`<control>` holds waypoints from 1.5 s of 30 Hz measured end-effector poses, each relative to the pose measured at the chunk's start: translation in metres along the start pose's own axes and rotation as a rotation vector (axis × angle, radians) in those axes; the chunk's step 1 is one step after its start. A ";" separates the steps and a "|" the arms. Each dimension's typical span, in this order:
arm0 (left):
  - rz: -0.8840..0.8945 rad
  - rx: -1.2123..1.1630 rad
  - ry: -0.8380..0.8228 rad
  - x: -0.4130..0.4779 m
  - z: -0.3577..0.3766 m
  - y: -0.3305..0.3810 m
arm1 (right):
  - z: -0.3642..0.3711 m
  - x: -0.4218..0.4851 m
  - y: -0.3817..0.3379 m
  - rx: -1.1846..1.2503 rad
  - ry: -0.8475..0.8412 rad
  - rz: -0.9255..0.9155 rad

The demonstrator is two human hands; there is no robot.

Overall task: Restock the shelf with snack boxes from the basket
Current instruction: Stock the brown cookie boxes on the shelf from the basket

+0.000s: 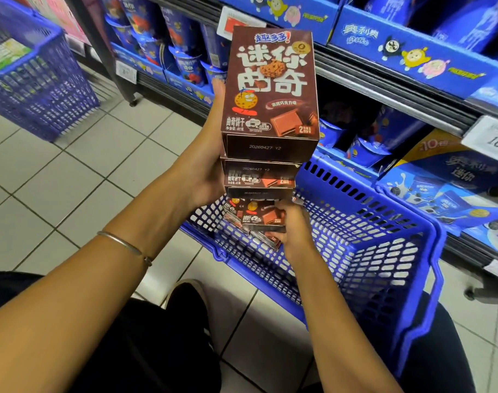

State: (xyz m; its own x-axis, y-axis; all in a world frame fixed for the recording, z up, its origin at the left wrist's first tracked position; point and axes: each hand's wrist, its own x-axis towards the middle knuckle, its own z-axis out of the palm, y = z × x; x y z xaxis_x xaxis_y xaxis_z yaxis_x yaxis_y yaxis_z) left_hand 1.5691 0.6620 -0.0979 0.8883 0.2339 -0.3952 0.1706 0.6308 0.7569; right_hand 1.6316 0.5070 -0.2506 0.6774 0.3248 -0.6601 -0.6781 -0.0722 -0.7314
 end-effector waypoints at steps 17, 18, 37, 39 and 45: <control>0.014 -0.107 0.058 0.001 -0.015 0.002 | -0.047 -0.105 -0.159 0.393 -0.278 -0.330; 0.021 -0.083 0.072 0.001 -0.015 0.002 | -0.047 -0.110 -0.165 0.418 -0.333 -0.348; -0.031 0.253 0.039 0.041 -0.003 -0.004 | 0.007 -0.097 -0.193 -0.014 -0.243 -0.328; -0.065 0.219 0.069 0.031 0.002 0.006 | 0.014 -0.109 -0.204 -0.032 -0.223 -0.281; -0.155 0.094 0.154 -0.049 0.055 0.074 | 0.039 -0.208 -0.274 -0.057 -0.163 -0.178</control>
State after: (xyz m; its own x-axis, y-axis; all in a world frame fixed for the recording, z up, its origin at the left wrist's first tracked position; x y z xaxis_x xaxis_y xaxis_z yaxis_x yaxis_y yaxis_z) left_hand 1.5617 0.6567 0.0062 0.7741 0.2540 -0.5799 0.3455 0.5981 0.7231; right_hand 1.6655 0.4964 0.0933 0.7264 0.4847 -0.4873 -0.5321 -0.0523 -0.8451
